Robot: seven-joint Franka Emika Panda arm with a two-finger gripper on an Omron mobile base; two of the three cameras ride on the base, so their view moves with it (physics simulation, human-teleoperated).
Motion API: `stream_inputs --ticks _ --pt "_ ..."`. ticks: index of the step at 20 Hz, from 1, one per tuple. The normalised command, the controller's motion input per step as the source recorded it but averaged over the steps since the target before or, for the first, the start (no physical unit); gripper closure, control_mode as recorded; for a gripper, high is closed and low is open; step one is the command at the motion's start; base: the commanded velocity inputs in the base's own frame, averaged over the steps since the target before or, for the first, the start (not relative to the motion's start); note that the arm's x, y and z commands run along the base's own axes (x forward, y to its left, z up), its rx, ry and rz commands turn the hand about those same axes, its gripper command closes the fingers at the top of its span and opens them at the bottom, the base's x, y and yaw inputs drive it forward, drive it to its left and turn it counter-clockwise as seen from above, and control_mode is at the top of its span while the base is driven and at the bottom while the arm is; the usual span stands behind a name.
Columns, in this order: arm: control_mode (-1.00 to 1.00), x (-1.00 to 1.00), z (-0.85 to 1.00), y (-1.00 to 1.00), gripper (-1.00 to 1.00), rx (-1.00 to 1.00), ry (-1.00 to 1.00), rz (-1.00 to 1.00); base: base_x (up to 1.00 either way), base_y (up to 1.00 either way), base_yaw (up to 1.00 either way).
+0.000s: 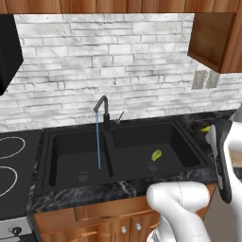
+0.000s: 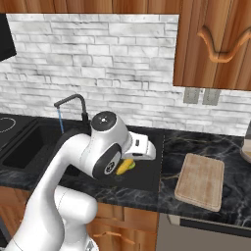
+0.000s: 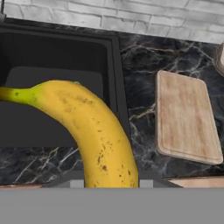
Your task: Pick the mango, banana from the sink and place them on the cutting board to airdry. Then turn off the sink faucet.
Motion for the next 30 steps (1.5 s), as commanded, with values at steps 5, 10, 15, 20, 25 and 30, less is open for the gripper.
stream_inputs --ticks 5,10,15,20,25,30 --pt "-1.0 0.0 0.0 -0.41 1.0 0.0 0.01 0.0 0.0 0.0 0.0" --pt "-1.0 0.01 -0.01 -0.34 1.0 0.0 0.05 0.0 0.0 0.0 0.0" --pt "-1.0 0.03 -0.1 -0.38 1.0 0.01 0.05 0.0 0.0 0.0 0.0" --pt "-1.0 0.16 -0.26 -0.29 1.0 0.01 0.06 0.0 0.0 0.0 0.0" --pt "-1.0 0.31 -0.32 -0.22 1.0 0.0 0.08 0.0 0.0 0.0 0.0" --pt "-1.0 0.29 -0.11 -0.25 1.0 0.0 0.05 0.0 0.0 0.0 0.0"
